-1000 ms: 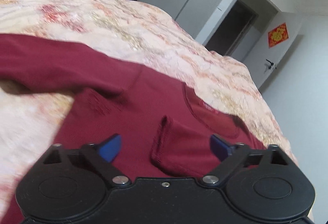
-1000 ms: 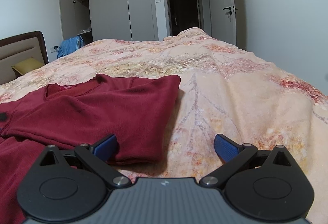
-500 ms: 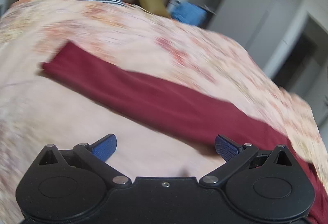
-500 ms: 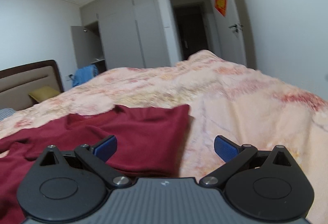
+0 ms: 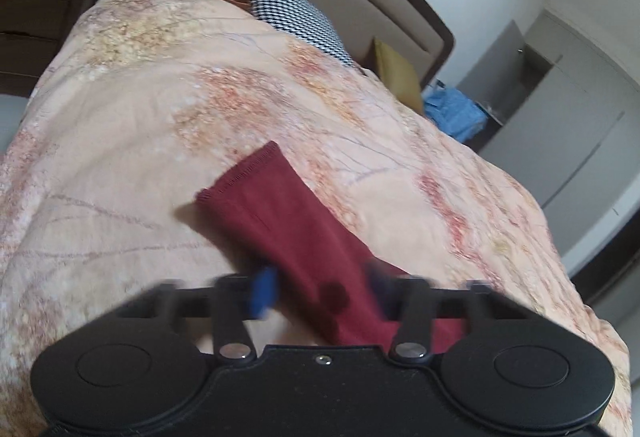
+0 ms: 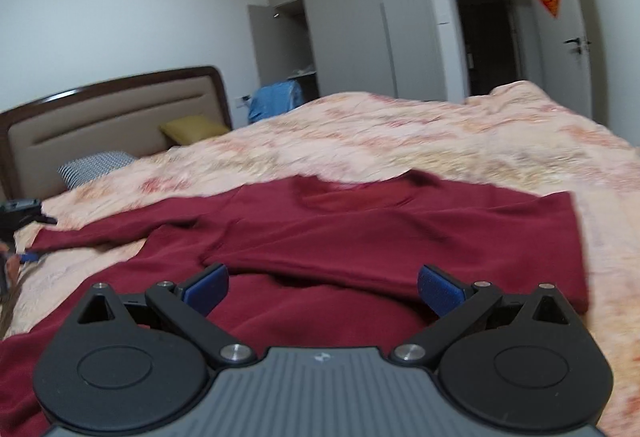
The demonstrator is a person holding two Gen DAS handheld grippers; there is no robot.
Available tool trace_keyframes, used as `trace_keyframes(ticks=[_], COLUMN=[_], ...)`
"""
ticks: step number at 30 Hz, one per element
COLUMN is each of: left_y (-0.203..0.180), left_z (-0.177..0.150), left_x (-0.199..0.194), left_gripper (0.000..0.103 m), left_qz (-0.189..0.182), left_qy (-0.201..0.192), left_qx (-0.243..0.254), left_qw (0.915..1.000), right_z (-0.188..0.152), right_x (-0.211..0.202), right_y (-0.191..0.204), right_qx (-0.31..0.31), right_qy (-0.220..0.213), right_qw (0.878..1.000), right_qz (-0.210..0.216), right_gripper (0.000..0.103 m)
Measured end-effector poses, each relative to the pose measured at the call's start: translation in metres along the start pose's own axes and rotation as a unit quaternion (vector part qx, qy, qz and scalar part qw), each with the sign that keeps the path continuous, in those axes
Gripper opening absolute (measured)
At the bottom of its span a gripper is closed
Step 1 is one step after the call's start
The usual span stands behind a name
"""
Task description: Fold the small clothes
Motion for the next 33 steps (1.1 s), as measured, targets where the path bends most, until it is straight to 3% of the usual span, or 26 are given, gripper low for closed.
trace_keyframes(ticks=[2, 8, 12, 15, 19, 23, 28, 33], left_y=[-0.001, -0.037, -0.102, -0.160, -0.226, -0.269, -0.283, -0.269], left_z=[0.005, 0.025, 0.026, 0.009, -0.041, -0.114, -0.209, -0.279], left_x=[0.003, -0.023, -0.066, -0.105, -0.156, -0.184, -0.181, -0.160], left_gripper=[0.008, 0.004, 0.004, 0.004, 0.004, 0.004, 0.004, 0.010], left_qz=[0.006, -0.036, -0.113, -0.185, -0.290, -0.364, -0.400, -0.397], left_qy=[-0.011, -0.077, -0.126, -0.151, -0.160, -0.120, -0.039, 0.036], left_qx=[0.000, 0.023, 0.094, 0.165, 0.259, 0.336, 0.392, 0.456], left_qw=[0.9999, 0.9961, 0.9810, 0.9571, 0.9074, 0.8603, 0.8278, 0.7958], right_z=[-0.008, -0.015, -0.015, -0.013, -0.011, -0.009, -0.012, -0.019], right_x=[0.007, -0.001, -0.009, -0.017, -0.035, -0.055, -0.081, -0.096], right_y=[0.008, 0.006, -0.005, -0.012, -0.017, -0.026, -0.043, -0.063], right_qx=[-0.011, -0.009, 0.021, 0.037, 0.036, 0.026, 0.027, 0.040], right_qy=[0.016, 0.017, 0.006, -0.009, -0.021, -0.029, -0.032, -0.026], right_qw=[1.000, 1.000, 1.000, 0.999, 0.999, 0.999, 0.998, 0.997], right_qz=[-0.005, 0.003, 0.004, 0.004, 0.000, -0.015, -0.042, -0.065], right_gripper=[0.103, 0.103, 0.103, 0.103, 0.103, 0.103, 0.103, 0.103])
Point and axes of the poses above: each gripper's, at about its wrist camera, not at the fingertips, and x roughly the way its jaws point, y to its left, z to its top, the point moved 3 cm from there along x, roughly the way its jaws point, and after that the axes turned 11 degrees about z, right-handed, at the moved point
